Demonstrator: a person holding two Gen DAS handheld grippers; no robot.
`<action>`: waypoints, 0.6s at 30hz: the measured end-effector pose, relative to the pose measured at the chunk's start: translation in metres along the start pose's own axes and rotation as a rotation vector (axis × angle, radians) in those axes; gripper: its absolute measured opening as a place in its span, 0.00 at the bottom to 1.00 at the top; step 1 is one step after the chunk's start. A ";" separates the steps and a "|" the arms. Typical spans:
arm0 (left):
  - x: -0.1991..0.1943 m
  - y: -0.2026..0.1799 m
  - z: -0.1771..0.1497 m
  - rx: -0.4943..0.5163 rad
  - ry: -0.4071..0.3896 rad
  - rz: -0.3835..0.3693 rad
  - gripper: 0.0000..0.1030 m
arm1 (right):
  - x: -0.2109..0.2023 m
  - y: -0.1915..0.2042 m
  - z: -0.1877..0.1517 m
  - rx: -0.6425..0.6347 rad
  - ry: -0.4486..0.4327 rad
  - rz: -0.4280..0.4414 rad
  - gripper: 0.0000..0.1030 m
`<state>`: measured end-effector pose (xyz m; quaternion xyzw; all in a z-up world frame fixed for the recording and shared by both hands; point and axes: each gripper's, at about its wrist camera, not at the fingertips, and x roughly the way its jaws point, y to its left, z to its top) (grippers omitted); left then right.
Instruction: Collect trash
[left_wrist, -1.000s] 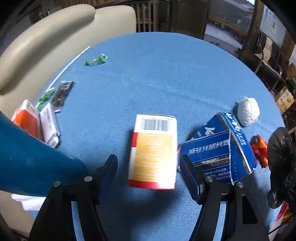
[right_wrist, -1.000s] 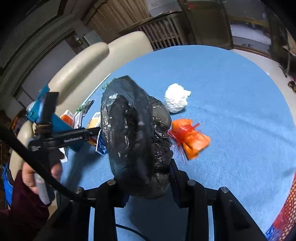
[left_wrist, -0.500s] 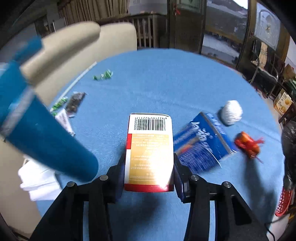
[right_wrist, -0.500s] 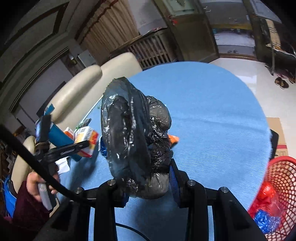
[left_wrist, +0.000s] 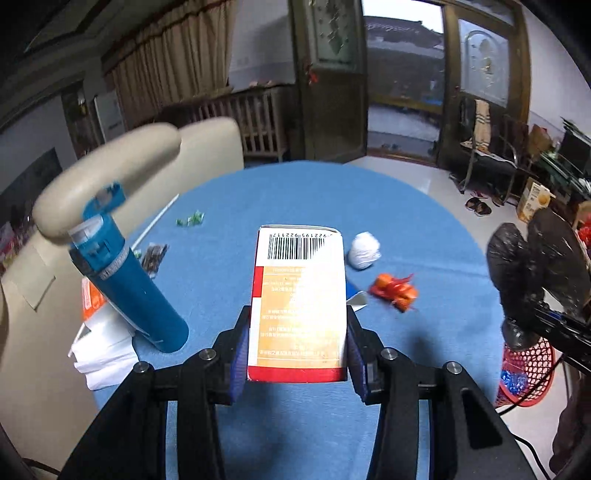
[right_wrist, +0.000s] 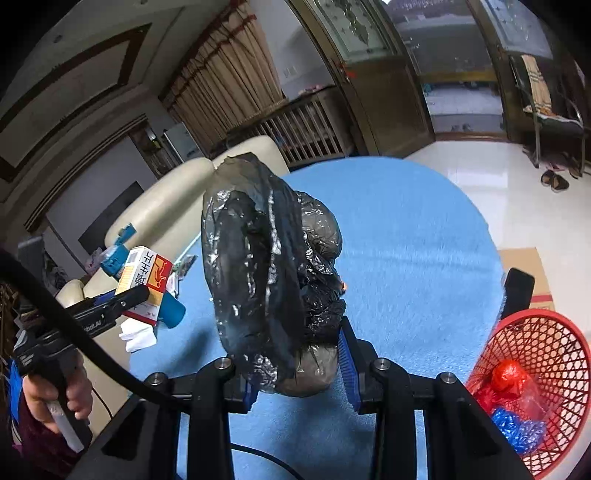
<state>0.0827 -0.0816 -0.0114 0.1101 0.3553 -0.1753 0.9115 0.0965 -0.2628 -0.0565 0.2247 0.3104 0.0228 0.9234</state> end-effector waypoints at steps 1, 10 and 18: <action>-0.006 -0.005 0.000 0.010 -0.010 0.000 0.46 | -0.006 0.002 0.000 -0.005 -0.010 -0.001 0.37; -0.052 -0.032 0.002 0.062 -0.093 -0.015 0.46 | -0.044 0.001 -0.009 -0.024 -0.069 -0.007 0.37; -0.077 -0.054 0.004 0.103 -0.137 -0.029 0.46 | -0.076 -0.004 -0.010 -0.018 -0.125 -0.008 0.37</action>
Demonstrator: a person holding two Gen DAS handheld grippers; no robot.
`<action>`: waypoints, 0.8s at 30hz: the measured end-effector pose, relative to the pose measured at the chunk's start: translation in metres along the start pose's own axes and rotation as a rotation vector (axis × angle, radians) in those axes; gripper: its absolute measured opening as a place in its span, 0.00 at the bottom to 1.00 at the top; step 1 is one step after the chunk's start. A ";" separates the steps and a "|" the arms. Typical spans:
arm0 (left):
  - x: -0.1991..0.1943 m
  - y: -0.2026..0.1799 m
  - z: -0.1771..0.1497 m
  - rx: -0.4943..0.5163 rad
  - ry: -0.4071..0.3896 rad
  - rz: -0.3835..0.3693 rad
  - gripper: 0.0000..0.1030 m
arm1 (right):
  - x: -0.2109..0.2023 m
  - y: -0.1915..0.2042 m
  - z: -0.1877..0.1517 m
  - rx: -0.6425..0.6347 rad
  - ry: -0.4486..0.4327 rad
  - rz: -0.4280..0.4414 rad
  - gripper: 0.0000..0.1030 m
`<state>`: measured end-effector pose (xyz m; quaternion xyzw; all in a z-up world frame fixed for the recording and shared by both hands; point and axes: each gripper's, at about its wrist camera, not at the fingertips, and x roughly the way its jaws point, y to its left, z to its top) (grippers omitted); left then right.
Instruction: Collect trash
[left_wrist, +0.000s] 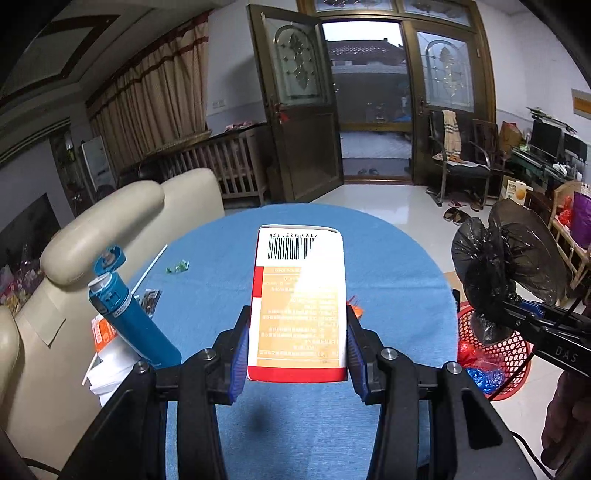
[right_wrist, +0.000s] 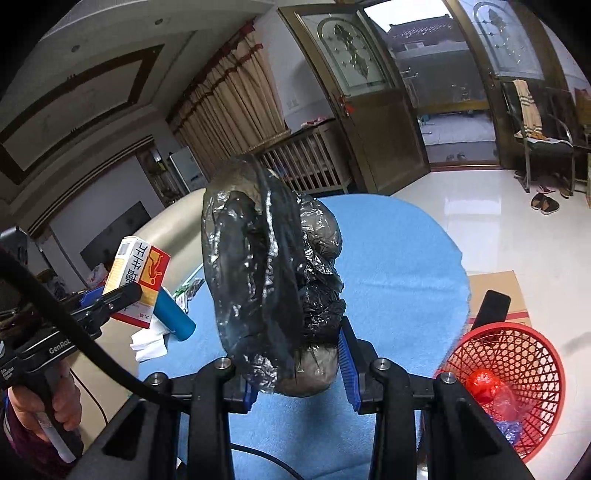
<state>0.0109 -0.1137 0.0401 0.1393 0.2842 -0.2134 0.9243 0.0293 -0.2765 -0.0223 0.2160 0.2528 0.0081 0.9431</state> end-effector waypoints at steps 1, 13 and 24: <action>-0.001 -0.002 0.001 0.007 -0.006 0.001 0.46 | -0.004 -0.001 0.000 0.000 -0.008 -0.002 0.37; -0.011 -0.016 0.007 0.031 -0.041 0.000 0.46 | -0.028 -0.015 0.007 0.022 -0.058 0.001 0.37; -0.017 -0.030 0.010 0.052 -0.058 -0.014 0.46 | -0.044 -0.023 0.005 0.034 -0.088 -0.005 0.37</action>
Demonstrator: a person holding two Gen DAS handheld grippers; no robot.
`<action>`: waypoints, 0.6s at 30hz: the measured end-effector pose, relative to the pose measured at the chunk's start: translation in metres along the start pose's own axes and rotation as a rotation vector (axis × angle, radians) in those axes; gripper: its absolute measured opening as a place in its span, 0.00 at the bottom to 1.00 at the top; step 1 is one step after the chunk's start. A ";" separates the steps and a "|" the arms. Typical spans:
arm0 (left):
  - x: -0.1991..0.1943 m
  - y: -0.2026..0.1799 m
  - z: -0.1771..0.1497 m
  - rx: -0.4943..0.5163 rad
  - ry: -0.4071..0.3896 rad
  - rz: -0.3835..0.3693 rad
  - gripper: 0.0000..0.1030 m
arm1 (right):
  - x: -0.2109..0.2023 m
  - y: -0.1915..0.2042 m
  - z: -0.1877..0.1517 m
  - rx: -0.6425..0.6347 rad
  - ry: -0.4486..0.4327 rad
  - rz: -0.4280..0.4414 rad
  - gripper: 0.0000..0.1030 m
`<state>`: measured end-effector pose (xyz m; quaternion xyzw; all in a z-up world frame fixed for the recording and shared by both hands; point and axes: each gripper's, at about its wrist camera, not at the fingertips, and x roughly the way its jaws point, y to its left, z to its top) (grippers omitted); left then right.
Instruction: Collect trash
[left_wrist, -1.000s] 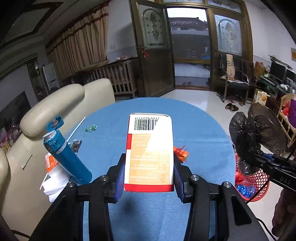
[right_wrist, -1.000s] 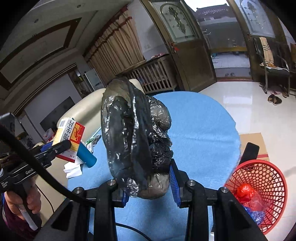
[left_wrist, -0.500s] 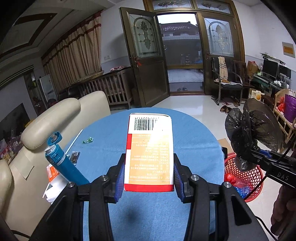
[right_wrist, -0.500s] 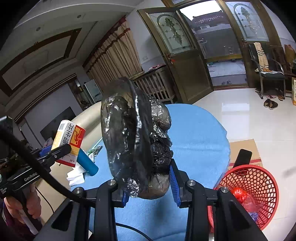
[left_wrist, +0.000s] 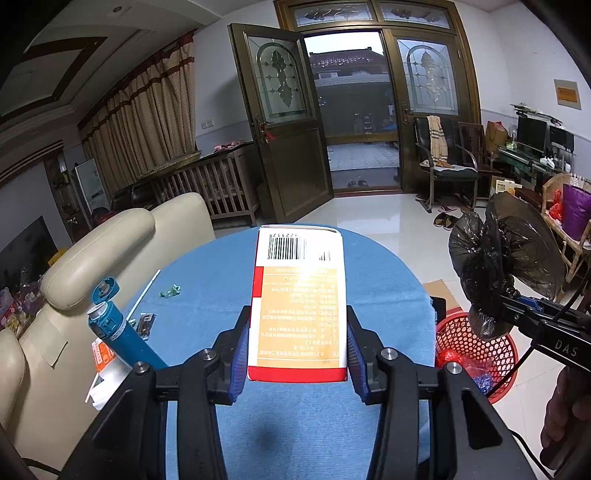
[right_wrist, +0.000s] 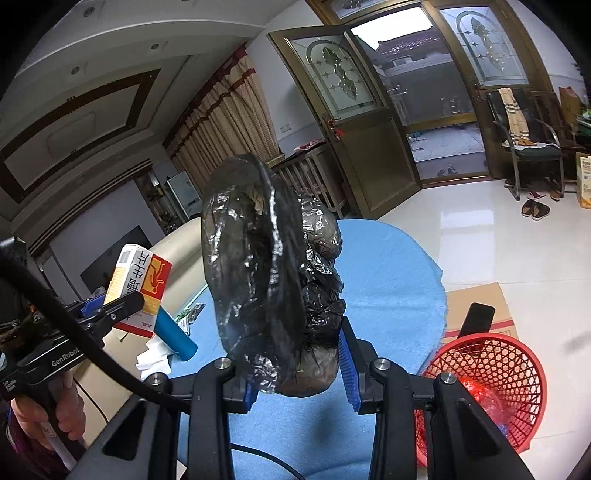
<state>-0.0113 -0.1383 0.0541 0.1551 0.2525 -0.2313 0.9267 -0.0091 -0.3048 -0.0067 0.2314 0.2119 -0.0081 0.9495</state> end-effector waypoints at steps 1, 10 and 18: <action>0.000 -0.001 0.000 0.001 0.000 0.000 0.46 | -0.001 -0.002 0.001 0.002 0.000 0.000 0.37; 0.006 -0.010 0.002 0.014 0.012 -0.020 0.46 | -0.011 -0.009 0.000 0.015 -0.004 -0.016 0.37; 0.012 -0.029 0.003 0.050 0.024 -0.042 0.46 | -0.022 -0.022 -0.002 0.052 -0.010 -0.029 0.37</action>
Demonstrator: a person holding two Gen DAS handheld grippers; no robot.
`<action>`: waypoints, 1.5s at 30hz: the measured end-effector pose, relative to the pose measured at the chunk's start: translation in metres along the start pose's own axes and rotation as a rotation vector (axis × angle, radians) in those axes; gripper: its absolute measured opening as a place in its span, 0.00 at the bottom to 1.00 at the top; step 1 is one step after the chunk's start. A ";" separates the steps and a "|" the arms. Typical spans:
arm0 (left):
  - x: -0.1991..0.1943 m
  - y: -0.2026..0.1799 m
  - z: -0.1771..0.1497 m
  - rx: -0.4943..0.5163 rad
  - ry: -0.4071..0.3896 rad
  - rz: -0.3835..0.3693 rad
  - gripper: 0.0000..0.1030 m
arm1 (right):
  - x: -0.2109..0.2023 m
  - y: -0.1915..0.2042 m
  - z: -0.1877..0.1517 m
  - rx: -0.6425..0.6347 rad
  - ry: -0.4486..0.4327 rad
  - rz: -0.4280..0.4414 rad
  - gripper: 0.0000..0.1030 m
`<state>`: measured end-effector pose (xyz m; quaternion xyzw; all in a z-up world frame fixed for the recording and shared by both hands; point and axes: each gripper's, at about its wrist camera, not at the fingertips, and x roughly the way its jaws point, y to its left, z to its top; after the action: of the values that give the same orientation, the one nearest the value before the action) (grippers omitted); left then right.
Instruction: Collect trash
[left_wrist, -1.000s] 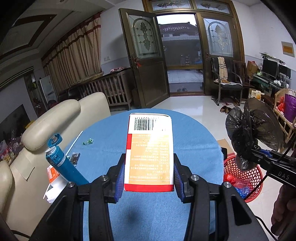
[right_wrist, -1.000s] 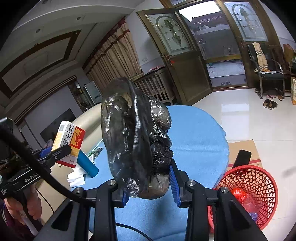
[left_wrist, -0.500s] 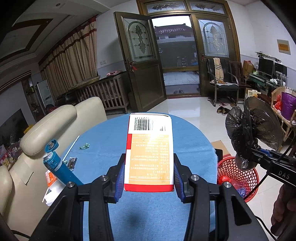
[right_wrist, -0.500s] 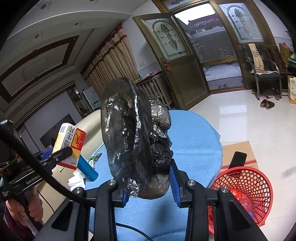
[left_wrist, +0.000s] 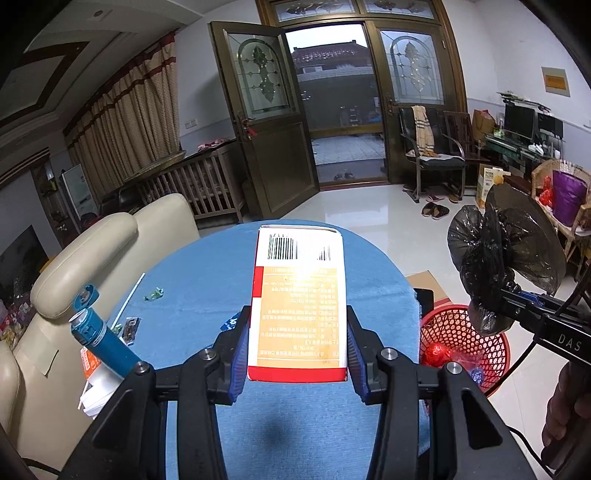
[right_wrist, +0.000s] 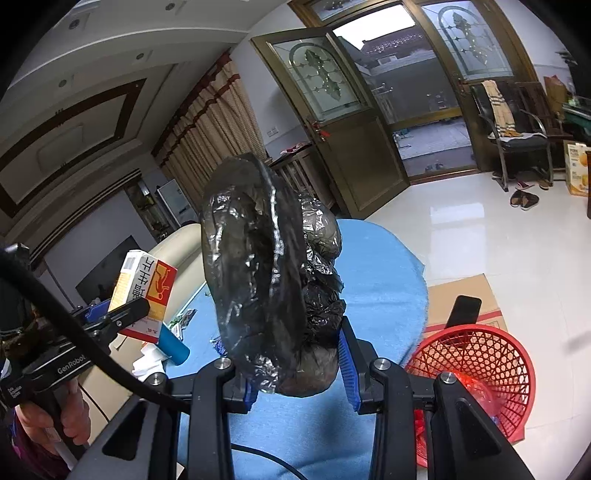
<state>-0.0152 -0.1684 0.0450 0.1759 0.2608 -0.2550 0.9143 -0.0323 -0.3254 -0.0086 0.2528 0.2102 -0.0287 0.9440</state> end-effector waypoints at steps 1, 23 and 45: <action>0.001 -0.002 0.000 0.002 0.002 -0.003 0.46 | -0.001 -0.002 0.000 0.004 -0.001 -0.004 0.37; 0.015 -0.053 0.008 0.102 0.039 -0.062 0.46 | -0.025 -0.047 -0.003 0.118 -0.025 -0.050 0.37; 0.047 -0.100 0.014 0.195 0.089 -0.155 0.46 | -0.036 -0.099 -0.004 0.207 -0.042 -0.156 0.37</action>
<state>-0.0314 -0.2725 0.0108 0.2546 0.2878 -0.3410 0.8579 -0.0826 -0.4116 -0.0429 0.3311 0.2052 -0.1287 0.9120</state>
